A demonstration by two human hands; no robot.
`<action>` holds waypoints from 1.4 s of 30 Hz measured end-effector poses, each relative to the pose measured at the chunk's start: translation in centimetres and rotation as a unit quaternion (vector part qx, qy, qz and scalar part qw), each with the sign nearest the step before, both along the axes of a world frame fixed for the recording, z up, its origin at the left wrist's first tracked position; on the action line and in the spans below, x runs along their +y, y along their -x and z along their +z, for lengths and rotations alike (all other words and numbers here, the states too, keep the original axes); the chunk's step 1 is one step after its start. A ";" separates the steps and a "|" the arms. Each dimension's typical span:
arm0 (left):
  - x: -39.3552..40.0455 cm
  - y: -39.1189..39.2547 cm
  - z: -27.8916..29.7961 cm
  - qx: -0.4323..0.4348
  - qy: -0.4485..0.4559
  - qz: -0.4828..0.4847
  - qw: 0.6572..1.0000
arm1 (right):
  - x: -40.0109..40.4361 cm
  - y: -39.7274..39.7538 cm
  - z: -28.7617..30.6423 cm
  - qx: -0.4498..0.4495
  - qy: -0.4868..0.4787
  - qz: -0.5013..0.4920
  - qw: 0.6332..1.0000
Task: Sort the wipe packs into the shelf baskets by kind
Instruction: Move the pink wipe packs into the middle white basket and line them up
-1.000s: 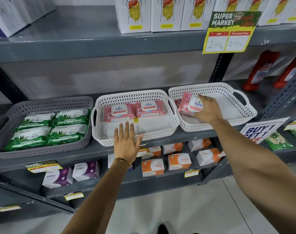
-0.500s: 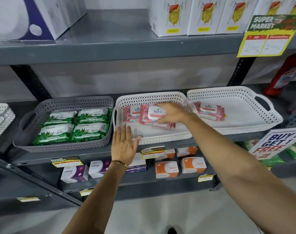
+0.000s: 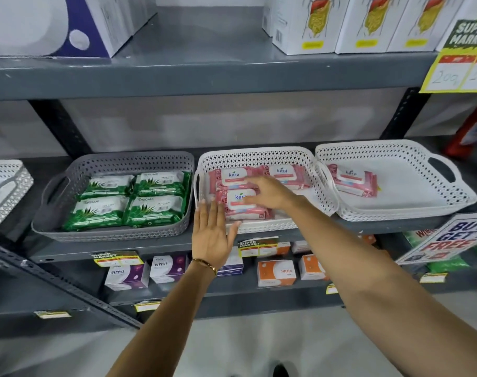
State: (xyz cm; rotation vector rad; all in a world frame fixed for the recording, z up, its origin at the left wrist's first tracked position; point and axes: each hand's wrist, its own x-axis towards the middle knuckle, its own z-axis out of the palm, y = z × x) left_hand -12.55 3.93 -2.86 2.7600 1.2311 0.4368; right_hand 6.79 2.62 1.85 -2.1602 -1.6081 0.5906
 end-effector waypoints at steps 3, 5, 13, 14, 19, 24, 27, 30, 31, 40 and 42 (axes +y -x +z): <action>-1.0 -1.8 0.4 0.005 -0.006 -0.022 1.000 | -1.5 -2.1 1.0 0.014 -0.109 -0.097 0.989; -1.9 -3.8 0.5 0.008 0.013 -0.038 0.999 | -2.9 -4.4 1.5 0.007 -0.146 -0.156 0.977; -6.3 -12.1 0.2 0.019 0.018 -0.083 0.996 | -9.5 -13.8 0.4 -0.065 -0.163 -0.280 0.944; -6.8 -13.4 0.2 0.014 0.021 -0.084 0.996 | -10.2 -15.4 0.2 -0.073 -0.143 -0.291 0.943; -8.0 -16.9 -0.3 0.025 0.011 -0.049 0.998 | -11.9 -21.3 -1.7 -0.076 0.019 -0.257 0.963; -8.3 -17.1 -0.4 0.019 -0.022 -0.021 0.999 | -11.5 -23.0 -3.1 -0.108 0.063 -0.192 0.973; -8.4 -17.1 -0.4 0.018 -0.024 -0.013 0.999 | -11.3 -23.2 -3.3 -0.119 0.060 -0.187 0.973; -8.5 -17.2 -0.5 0.017 -0.033 -0.009 0.999 | -11.1 -23.5 -3.1 -0.127 0.043 -0.198 0.971; -8.5 -17.2 -0.5 0.018 -0.034 -0.011 0.999 | -11.2 -23.5 -3.0 -0.132 0.044 -0.200 0.970; -8.6 -16.9 -0.3 0.028 -0.023 -0.021 0.999 | -11.7 -22.0 -1.2 -0.155 -0.022 -0.300 0.941; -8.5 -16.7 -0.3 0.033 -0.018 -0.030 0.999 | -11.6 -21.4 -0.2 -0.149 -0.078 -0.309 0.936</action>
